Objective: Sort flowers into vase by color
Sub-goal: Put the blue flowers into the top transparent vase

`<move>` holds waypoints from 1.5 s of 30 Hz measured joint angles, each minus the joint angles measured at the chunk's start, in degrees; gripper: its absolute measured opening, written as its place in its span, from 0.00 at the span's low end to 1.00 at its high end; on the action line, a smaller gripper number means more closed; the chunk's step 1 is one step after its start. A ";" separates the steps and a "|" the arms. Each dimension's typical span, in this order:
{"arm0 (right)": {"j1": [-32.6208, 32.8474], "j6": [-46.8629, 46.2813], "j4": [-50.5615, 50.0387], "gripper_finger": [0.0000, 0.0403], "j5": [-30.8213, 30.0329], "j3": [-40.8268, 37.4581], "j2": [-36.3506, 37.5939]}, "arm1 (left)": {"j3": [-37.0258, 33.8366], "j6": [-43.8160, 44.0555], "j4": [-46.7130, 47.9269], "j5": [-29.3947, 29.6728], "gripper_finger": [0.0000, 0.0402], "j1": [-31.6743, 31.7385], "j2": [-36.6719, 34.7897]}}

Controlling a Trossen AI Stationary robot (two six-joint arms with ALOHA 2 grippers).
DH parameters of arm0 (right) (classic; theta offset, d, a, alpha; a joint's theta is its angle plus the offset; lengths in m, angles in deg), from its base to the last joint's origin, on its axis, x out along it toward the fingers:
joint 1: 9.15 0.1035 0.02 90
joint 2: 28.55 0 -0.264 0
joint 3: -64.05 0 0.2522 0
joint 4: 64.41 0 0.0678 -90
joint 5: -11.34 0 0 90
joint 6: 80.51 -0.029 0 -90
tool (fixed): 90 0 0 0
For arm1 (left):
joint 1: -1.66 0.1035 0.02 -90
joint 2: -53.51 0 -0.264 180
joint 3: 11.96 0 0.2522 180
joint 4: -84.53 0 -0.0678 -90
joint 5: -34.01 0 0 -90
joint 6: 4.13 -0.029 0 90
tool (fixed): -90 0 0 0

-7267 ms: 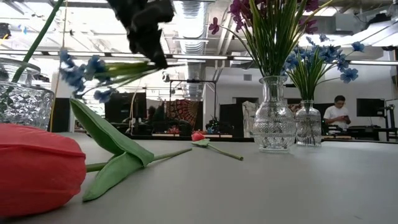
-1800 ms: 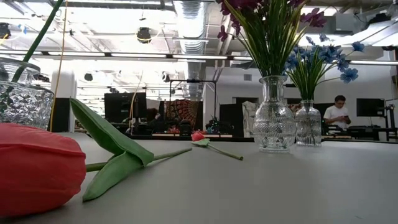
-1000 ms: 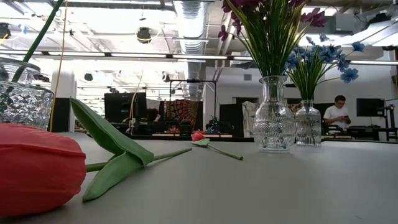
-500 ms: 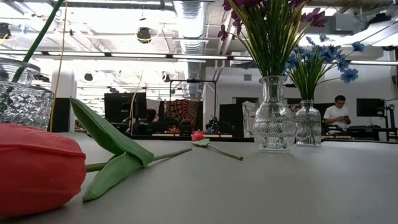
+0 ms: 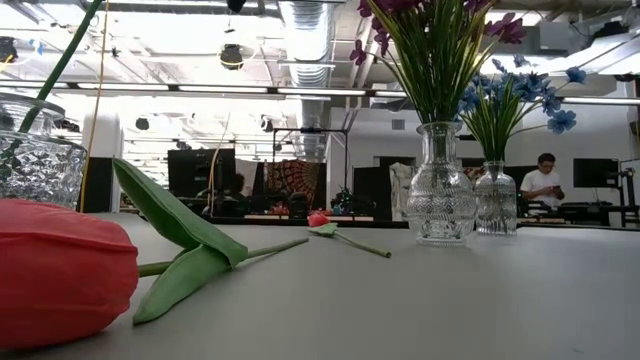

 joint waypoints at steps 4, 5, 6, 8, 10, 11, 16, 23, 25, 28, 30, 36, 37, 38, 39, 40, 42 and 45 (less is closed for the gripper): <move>0.00 -13.20 -9.38 0.12 0.08 -0.58 4.34 | 0.00 -1.10 0.45 -0.04 0.17 0.03 0.07; -0.02 -15.57 -10.47 0.12 0.04 -1.46 5.33 | 0.00 -1.46 0.42 -0.04 0.17 0.03 0.07; -0.04 -17.30 -10.89 0.12 0.07 -2.73 6.56 | 0.00 -1.99 0.42 -0.04 0.16 0.03 0.07; -0.28 -19.64 -11.03 0.12 0.08 -5.74 8.89 | 0.00 -2.52 0.34 -0.11 0.14 0.03 0.46; -0.26 -21.27 -10.44 0.12 0.09 -9.18 11.09 | -0.02 -2.41 0.53 -0.12 0.13 0.03 0.83; -0.26 -21.75 -9.77 0.12 0.09 -10.97 12.20 | -0.02 -2.37 0.41 -0.12 0.12 0.03 1.14; -0.91 -19.46 0.36 0.12 0.24 -21.01 17.47 | 0.00 -2.50 -0.13 -0.18 0.10 0.03 2.59; -5.04 -13.10 15.41 0.12 0.59 -32.86 23.71 | -0.02 -3.37 -0.94 -2.61 0.07 0.03 5.02; -6.60 -12.96 17.15 0.12 1.36 -35.44 25.48 | -0.02 -4.83 -1.43 -3.12 0.05 0.03 5.83; -9.22 -12.94 20.17 0.12 4.12 -38.67 27.35 | -0.02 -5.61 -1.34 -3.24 0.02 0.01 6.72; -10.93 -12.97 21.46 0.12 6.13 -40.20 28.20 | -0.02 -6.57 -1.41 -3.23 0.01 0.01 6.97; -15.14 -13.32 23.61 0.12 9.76 -43.22 29.77 | -11.03 -9.29 -12.85 -3.21 0.00 -0.14 3.75; -15.77 -13.38 24.11 0.12 10.65 -43.38 29.77 | -13.94 -9.41 -15.20 -3.20 0.00 -0.13 2.77; -16.37 -13.38 24.24 0.12 11.04 -43.61 29.77 | -16.81 -9.63 -17.39 -3.21 0.00 -0.01 1.82; -16.95 -13.40 24.20 0.12 11.30 -43.69 29.77 | -19.53 -9.88 -19.90 -3.15 0.00 0.18 0.84; -17.52 -13.59 24.36 0.12 11.72 -43.78 29.73 | -21.97 -9.91 -21.95 -3.08 0.00 0.42 -0.12; -18.82 -15.54 24.54 0.12 12.56 -44.65 29.71 | -26.75 -9.75 -25.95 -2.89 0.00 0.87 -1.84; -20.86 -17.78 24.22 0.12 12.59 -46.39 29.71 | -31.70 -9.38 -30.14 -2.85 0.00 1.41 -3.70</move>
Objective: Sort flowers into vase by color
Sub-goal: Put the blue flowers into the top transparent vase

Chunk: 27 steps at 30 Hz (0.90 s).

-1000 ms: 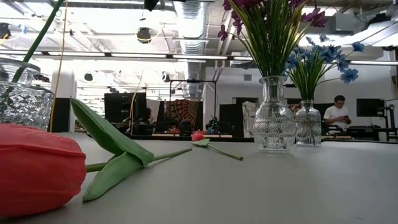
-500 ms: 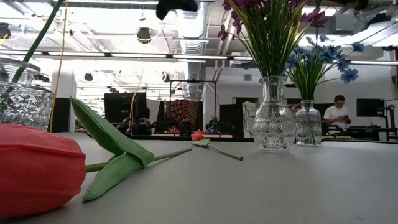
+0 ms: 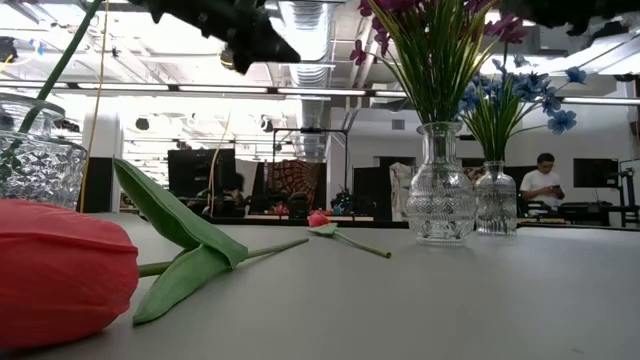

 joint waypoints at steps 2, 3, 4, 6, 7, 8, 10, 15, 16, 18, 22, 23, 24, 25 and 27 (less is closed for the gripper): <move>-1.11 -1.07 -0.16 0.12 -0.13 -0.64 -0.04 | -2.08 0.55 -1.60 -0.04 0.00 0.32 -0.90; -1.69 -1.96 -0.09 0.12 -0.11 -1.04 -0.03 | -2.87 0.81 -1.98 -0.05 0.00 0.43 -1.23; -2.27 -3.02 -0.05 0.12 -0.11 -1.46 0.02 | -3.37 0.92 -1.85 -0.02 0.00 0.56 -1.42; -3.48 -4.47 0.52 0.12 -0.08 -2.54 -0.01 | -4.21 0.97 -1.91 -0.01 0.00 0.61 -1.51; -4.10 -4.88 0.87 0.12 -0.10 -3.28 -0.02 | -4.55 0.98 -2.01 -0.01 0.00 0.61 -1.51; -4.76 -5.33 1.04 0.12 -0.11 -3.84 -0.02 | -4.84 0.98 -2.05 -0.03 0.00 0.59 -1.51; -6.36 -7.24 1.08 0.12 -0.11 -4.85 -0.02 | -5.27 1.01 -2.30 -0.04 0.00 0.57 -1.51; -10.23 -10.98 1.12 0.12 0.51 -7.18 -0.07 | -5.96 1.01 -2.27 -0.04 0.00 0.57 -1.51; -11.02 -11.31 1.21 0.12 1.19 -7.71 -0.07 | -5.96 1.01 -2.38 -0.05 0.00 0.57 -1.51; -12.50 -12.60 1.24 0.12 2.70 -8.63 -0.07 | -5.96 1.01 -2.37 -0.05 0.00 0.57 -1.51; -15.11 -15.75 0.99 0.12 4.24 -9.66 -0.07 | -5.96 1.01 -2.39 -0.06 0.00 0.57 -1.51; -15.59 -16.38 0.97 0.12 4.30 -9.77 -0.08 | -5.96 1.01 -2.37 -0.06 0.00 0.57 -1.51; -16.05 -16.93 1.04 0.12 4.39 -10.00 -0.09 | -5.97 1.01 -2.37 -0.08 0.00 0.57 -1.51; -16.44 -17.54 1.03 0.12 4.48 -10.30 -0.07 | -5.98 1.01 -2.39 -0.08 0.00 0.57 -1.51; -17.09 -18.91 0.98 0.12 4.50 -10.80 -0.09 | -5.97 0.97 -2.39 -0.08 0.00 0.57 -1.51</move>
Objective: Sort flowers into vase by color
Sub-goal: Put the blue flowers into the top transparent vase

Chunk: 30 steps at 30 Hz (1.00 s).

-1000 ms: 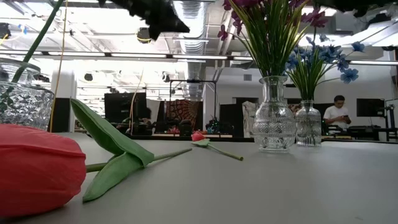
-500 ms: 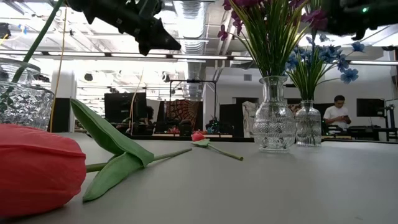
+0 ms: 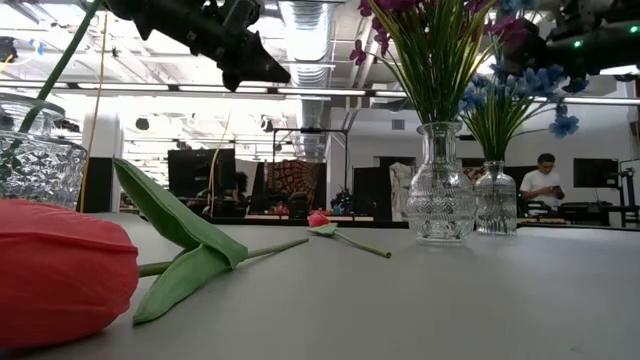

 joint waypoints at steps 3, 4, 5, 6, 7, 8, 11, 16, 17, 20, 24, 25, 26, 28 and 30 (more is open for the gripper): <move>-0.62 -1.81 -0.22 0.12 -0.02 -1.05 0.00 | -0.01 -0.09 -0.51 0.00 0.00 0.00 0.00; -0.63 -2.42 -0.25 0.12 0.01 -1.47 0.00 | -0.01 -0.10 -1.03 -0.02 0.00 0.00 0.00; -0.63 -2.70 -0.23 0.12 0.04 -1.70 0.02 | -0.01 -0.11 -1.49 -0.20 0.00 0.00 0.00; -0.59 -2.86 -0.14 0.12 0.07 -1.79 -0.07 | -0.01 -0.12 -1.81 -0.39 0.00 0.00 0.00; -0.61 -2.86 -0.07 0.12 0.09 -1.90 -0.20 | -0.01 -0.12 -2.10 -0.42 0.00 0.00 0.00; -0.61 -2.86 0.03 0.12 0.11 -1.91 -0.39 | -0.01 -0.12 -2.33 -0.39 0.00 0.00 0.00; -0.59 -2.84 0.05 0.12 0.46 -1.91 -0.79 | -0.01 -0.12 -2.39 -0.39 0.00 0.00 0.00; -0.58 -2.84 0.16 0.13 0.53 -1.91 -0.79 | -0.03 -0.10 -2.38 -0.42 0.00 -0.02 0.02; -0.58 -2.86 0.15 0.13 0.53 -1.91 -0.79 | -0.03 -0.08 -2.38 -0.42 0.00 -0.02 0.02; -0.58 -2.86 0.15 0.15 0.53 -1.91 -0.81 | -0.03 -0.05 -2.38 -0.42 0.00 -0.02 0.02; -0.58 -2.83 0.09 0.16 1.20 -1.91 -0.81 | -0.03 -0.01 -2.38 -0.42 0.00 -0.02 0.02; -0.58 -2.82 0.01 0.16 1.23 -1.86 -0.81 | -0.03 -0.01 -2.36 -0.42 0.00 -0.02 0.02; -0.58 -2.82 -0.08 0.16 1.24 -1.75 -0.83 | -0.03 0.01 -2.37 -0.42 0.00 -0.02 0.02; -0.58 -2.82 -0.28 0.16 1.25 -1.45 -0.85 | -0.03 0.01 -2.38 -0.42 0.00 -0.02 0.02; -0.58 -2.81 -0.56 0.16 1.25 -1.09 -0.87 | -0.03 0.01 -2.38 -0.42 0.00 -0.02 0.02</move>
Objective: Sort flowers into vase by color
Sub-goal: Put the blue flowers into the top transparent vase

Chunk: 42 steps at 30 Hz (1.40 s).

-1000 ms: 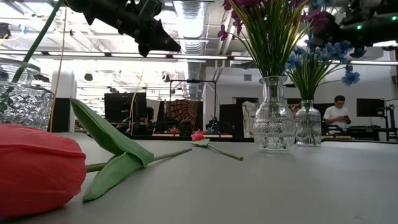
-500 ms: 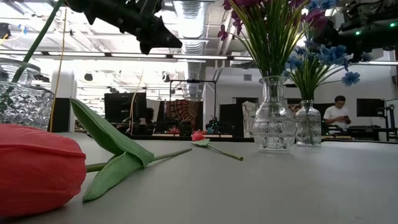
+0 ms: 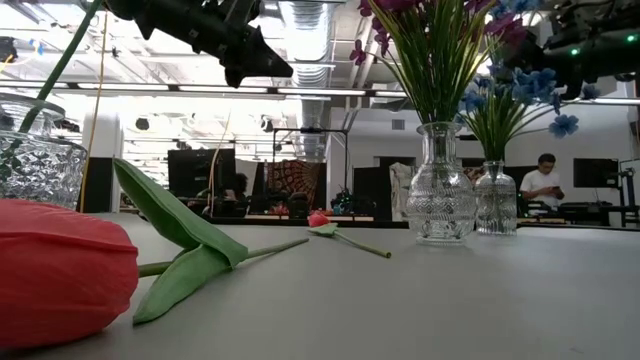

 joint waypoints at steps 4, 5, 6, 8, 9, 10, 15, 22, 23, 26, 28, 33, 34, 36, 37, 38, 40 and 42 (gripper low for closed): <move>0.00 0.00 -1.62 0.17 0.00 0.80 -0.02 | 0.00 0.00 0.02 -0.02 0.00 0.00 0.00; 0.00 -0.03 -2.33 0.18 0.01 1.04 -0.02 | 0.00 0.00 0.00 -0.02 0.00 0.00 0.00; 0.00 -0.15 -3.09 0.20 0.05 1.23 -0.02 | 0.00 0.01 0.02 -0.02 0.00 0.00 0.00; 0.00 -1.61 -3.86 0.25 0.17 1.42 0.00 | 0.00 0.01 0.02 -0.02 0.00 0.00 0.00; 0.00 -2.27 -3.94 0.27 0.18 1.42 0.02 | 0.00 0.02 0.02 -0.02 0.00 0.00 0.00; 0.00 -2.53 -3.91 0.30 0.18 1.42 0.02 | 0.00 0.02 0.02 -0.02 0.00 0.00 0.00; 0.00 -4.38 -3.03 0.43 0.18 1.42 0.02 | 0.00 0.02 0.02 -0.04 0.00 0.00 0.00; 0.02 -5.64 -3.69 0.52 0.18 3.25 -0.01 | 0.00 0.02 0.02 -0.04 0.00 0.00 0.00; 0.02 -5.64 -3.88 0.52 0.16 3.74 0.00 | 0.00 0.02 0.02 -0.04 0.00 0.00 0.00; 0.02 -5.62 -4.94 0.51 0.09 5.34 0.00 | 0.00 0.02 0.02 -0.04 0.00 -0.02 0.01; 0.02 -5.62 -5.38 0.50 0.07 6.22 0.00 | 0.00 0.02 0.04 -0.04 0.00 0.00 0.02; 0.02 -5.55 -6.15 0.44 0.05 7.67 0.00 | 0.00 0.02 0.04 -0.04 0.00 -0.02 0.02; 0.02 -5.53 -6.13 0.44 0.05 7.93 0.00 | 0.00 0.02 0.04 -0.04 0.00 -0.02 0.02; 0.02 -5.47 -6.13 0.42 0.05 8.32 0.02 | 0.00 0.02 0.05 -0.04 0.00 -0.02 0.02; 0.02 -5.45 -6.17 0.42 0.05 8.52 0.02 | 0.00 0.02 0.06 -0.04 0.00 -0.02 0.02; 0.02 -5.45 -6.19 0.41 0.05 8.71 0.02 | 0.00 0.02 0.06 -0.04 0.00 -0.02 0.02; 0.02 -5.45 -6.20 0.40 0.07 9.11 0.02 | 0.00 0.02 0.17 -0.04 0.00 -0.02 0.02; 0.02 -5.45 -6.31 0.39 0.05 9.47 0.02 | 0.00 0.02 0.23 -0.04 0.00 -0.02 0.02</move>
